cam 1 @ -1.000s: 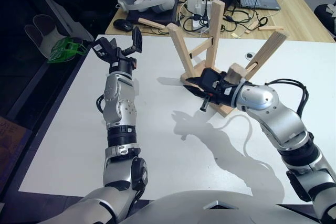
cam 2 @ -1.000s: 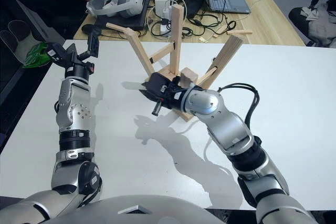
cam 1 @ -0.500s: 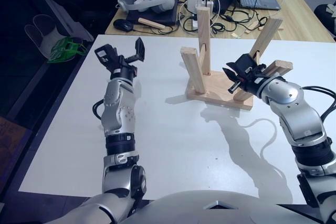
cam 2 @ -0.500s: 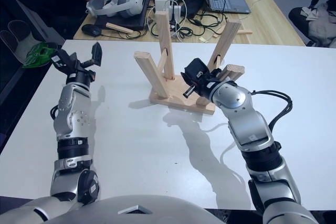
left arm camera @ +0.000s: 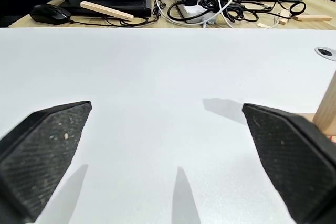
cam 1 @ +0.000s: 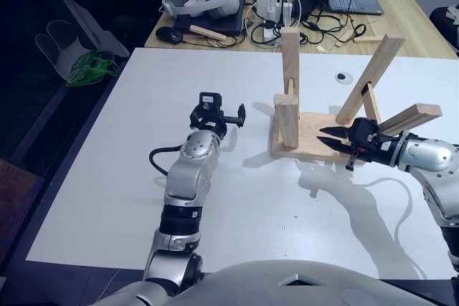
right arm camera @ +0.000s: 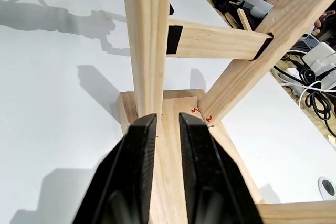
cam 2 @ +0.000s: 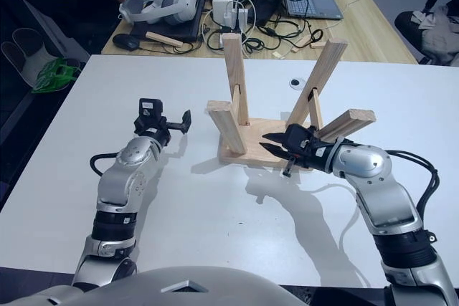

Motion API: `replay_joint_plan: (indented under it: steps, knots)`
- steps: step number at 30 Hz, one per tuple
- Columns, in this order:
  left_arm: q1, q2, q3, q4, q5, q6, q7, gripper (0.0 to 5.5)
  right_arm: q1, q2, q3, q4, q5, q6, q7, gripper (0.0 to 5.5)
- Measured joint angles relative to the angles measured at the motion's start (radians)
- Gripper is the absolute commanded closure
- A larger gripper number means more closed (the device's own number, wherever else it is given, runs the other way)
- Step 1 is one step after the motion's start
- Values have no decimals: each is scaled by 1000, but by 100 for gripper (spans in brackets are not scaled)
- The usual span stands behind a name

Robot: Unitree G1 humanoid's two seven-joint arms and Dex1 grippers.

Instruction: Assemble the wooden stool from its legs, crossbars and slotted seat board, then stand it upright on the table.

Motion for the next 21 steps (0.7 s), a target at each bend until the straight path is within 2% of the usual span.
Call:
replay_joint_plan:
  steps: [4,8,12,17,18,21]
  knots:
    - [4,-20,-7,-2,2,15,-3,14,-41,81,63,-2,-5,-22,-2,471]
    - [4,-20,-9,-3,5,32,-7,14,-26,75,117,-57,55,83,65,471]
    - [12,-14,-12,-25,16,66,-17,14,87,-80,109,-104,66,180,164,471]
    - [67,17,-55,-38,34,124,-51,14,248,-247,-15,-74,41,186,206,471]
    - [85,28,-80,-39,34,150,-75,14,273,-261,-39,-61,30,182,204,492]
    - [139,42,-144,-37,36,193,-110,65,301,-275,-53,32,-79,117,116,543]
